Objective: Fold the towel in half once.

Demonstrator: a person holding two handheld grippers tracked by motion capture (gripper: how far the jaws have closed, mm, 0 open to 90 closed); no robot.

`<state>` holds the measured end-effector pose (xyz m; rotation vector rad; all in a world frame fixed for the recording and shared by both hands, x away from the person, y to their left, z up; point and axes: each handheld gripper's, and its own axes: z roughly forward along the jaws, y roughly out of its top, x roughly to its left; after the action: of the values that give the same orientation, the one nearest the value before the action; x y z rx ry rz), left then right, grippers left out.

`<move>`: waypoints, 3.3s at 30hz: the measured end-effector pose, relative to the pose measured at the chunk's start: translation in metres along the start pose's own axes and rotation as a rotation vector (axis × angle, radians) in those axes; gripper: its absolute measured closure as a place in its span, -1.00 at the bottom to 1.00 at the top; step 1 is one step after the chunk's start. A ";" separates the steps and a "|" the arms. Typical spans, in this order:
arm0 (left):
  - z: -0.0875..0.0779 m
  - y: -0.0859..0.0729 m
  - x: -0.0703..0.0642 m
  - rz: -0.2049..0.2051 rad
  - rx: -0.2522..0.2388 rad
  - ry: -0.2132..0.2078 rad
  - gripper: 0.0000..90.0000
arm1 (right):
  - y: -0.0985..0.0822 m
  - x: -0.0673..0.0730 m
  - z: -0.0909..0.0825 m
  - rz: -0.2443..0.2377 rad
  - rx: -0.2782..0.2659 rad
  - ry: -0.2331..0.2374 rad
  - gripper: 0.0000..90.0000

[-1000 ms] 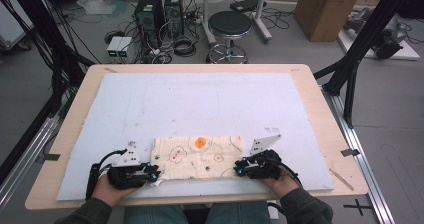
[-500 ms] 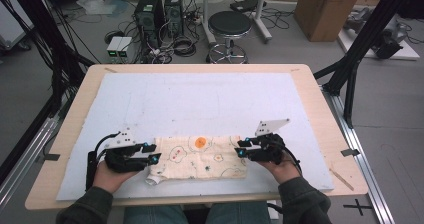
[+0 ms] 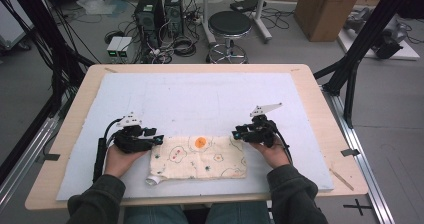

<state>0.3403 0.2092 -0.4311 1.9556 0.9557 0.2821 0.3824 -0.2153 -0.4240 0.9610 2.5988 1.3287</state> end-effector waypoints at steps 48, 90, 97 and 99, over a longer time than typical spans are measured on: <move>0.015 -0.003 0.017 -0.058 0.053 0.072 0.90 | 0.003 -0.012 0.016 -0.021 0.093 -0.091 0.93; -0.007 0.002 0.011 -0.021 -0.061 -0.004 0.34 | 0.000 -0.005 -0.005 0.023 -0.085 -0.028 0.13; -0.013 0.003 0.007 -0.007 -0.065 -0.020 0.26 | 0.000 -0.003 -0.011 0.028 -0.115 -0.015 -0.01; -0.016 0.003 0.006 -0.003 -0.071 -0.024 0.23 | 0.000 -0.001 -0.013 0.025 -0.123 -0.017 -0.06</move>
<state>0.3380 0.2228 -0.4208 1.8886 0.9214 0.2859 0.3792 -0.2254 -0.4159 0.9834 2.4674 1.4608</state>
